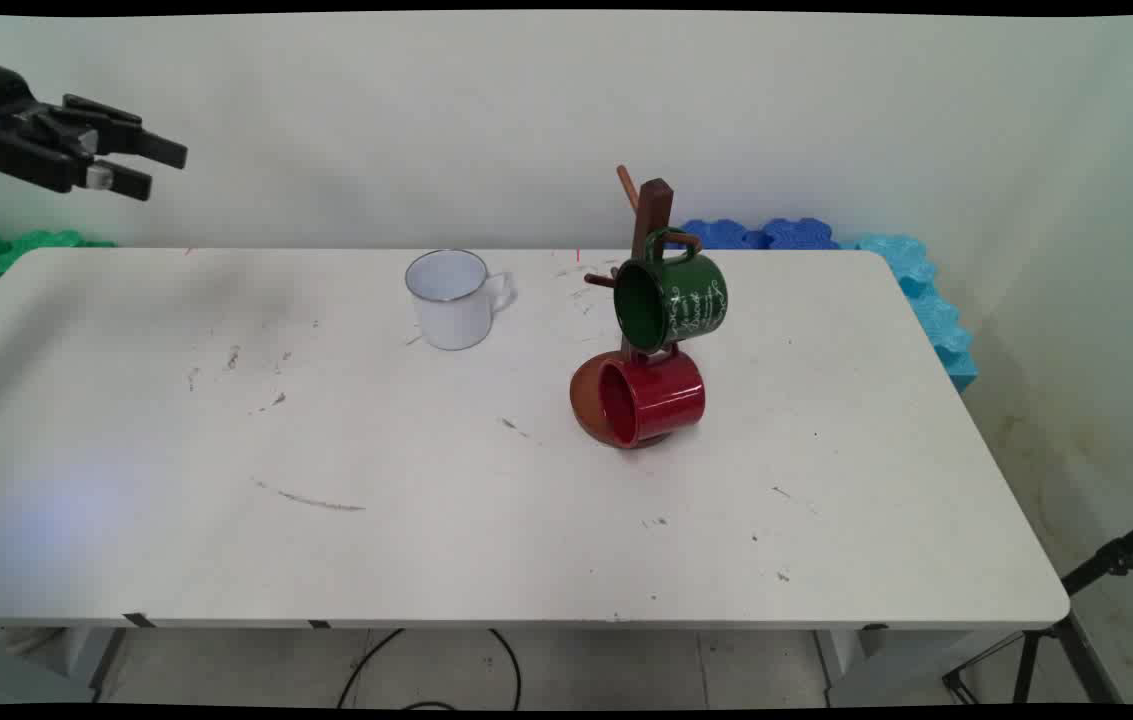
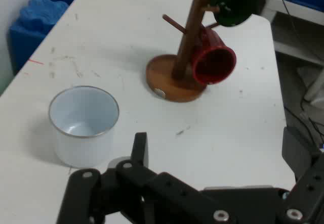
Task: Pick up the green mug from the rack
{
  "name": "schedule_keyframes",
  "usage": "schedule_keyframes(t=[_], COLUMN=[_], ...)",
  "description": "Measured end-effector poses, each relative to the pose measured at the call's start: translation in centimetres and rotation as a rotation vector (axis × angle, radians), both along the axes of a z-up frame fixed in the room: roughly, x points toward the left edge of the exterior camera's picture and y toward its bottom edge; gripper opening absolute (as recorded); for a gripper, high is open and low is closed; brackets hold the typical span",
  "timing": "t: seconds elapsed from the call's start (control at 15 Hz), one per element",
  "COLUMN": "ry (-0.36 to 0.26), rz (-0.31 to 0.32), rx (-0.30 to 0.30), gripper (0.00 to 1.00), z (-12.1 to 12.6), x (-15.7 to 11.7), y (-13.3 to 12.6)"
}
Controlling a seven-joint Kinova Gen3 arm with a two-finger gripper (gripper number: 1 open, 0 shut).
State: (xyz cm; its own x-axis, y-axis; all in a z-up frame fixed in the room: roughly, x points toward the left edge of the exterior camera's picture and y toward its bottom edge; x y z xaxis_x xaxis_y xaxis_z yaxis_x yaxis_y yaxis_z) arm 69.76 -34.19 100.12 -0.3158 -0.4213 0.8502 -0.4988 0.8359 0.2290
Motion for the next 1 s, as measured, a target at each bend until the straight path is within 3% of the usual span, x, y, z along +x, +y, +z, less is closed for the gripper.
schedule_keyframes(t=[0.2,0.4,1.0], ry=[0.012,0.028,0.039], rz=[0.032,0.065,0.162], rx=[0.000,0.004,0.032], gripper=[1.00,1.00,1.00], z=[0.6,1.4,1.8], x=[-1.6,-4.9,-20.5], y=[0.0,-0.2,-0.2])
